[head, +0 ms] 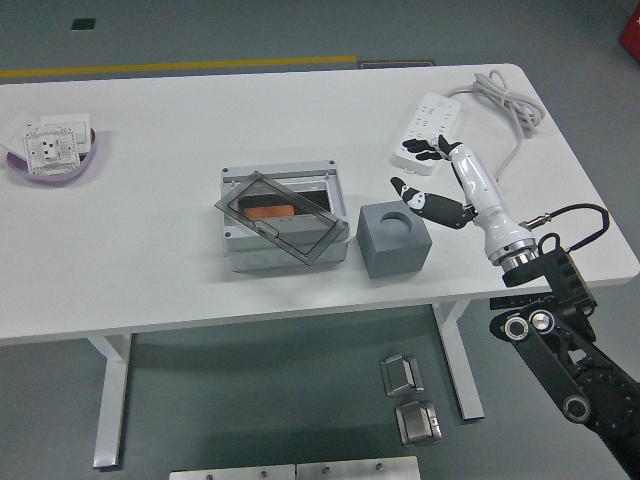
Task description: Pick up the cylinder from the cube,place it in the box,flap close box
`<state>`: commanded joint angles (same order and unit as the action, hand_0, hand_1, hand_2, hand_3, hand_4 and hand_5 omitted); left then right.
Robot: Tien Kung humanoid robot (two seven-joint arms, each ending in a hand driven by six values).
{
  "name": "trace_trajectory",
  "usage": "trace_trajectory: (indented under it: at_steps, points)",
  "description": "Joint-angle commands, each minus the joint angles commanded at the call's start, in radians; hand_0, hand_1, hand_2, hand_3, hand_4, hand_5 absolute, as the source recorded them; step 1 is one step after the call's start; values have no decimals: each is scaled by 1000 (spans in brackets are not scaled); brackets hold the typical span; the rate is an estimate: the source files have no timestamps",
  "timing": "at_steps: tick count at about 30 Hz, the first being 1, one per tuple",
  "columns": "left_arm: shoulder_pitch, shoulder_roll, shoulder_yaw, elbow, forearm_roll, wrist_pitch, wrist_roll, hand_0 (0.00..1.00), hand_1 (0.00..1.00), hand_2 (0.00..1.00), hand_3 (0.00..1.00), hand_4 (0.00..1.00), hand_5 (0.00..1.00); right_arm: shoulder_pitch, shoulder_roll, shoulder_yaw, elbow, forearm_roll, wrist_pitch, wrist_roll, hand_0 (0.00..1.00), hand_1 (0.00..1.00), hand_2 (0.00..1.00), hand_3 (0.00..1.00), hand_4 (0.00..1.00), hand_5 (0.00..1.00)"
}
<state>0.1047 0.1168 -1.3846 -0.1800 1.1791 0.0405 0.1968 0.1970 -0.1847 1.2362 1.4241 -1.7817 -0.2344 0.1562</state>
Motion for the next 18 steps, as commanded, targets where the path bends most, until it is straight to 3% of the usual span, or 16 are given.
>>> trace_trajectory:
  at_steps: [11, 18]
  points:
    - [-6, 9, 29, 0, -21, -4, -13, 632, 640, 637, 699, 669, 289, -39, -1, 71, 21, 95, 7, 37, 703, 682, 713, 729, 775, 310]
    - [3, 21, 84, 0, -73, -8, -43, 632, 640, 637, 699, 667, 290, -48, -14, 129, 11, 183, 18, 60, 703, 678, 713, 730, 786, 321]
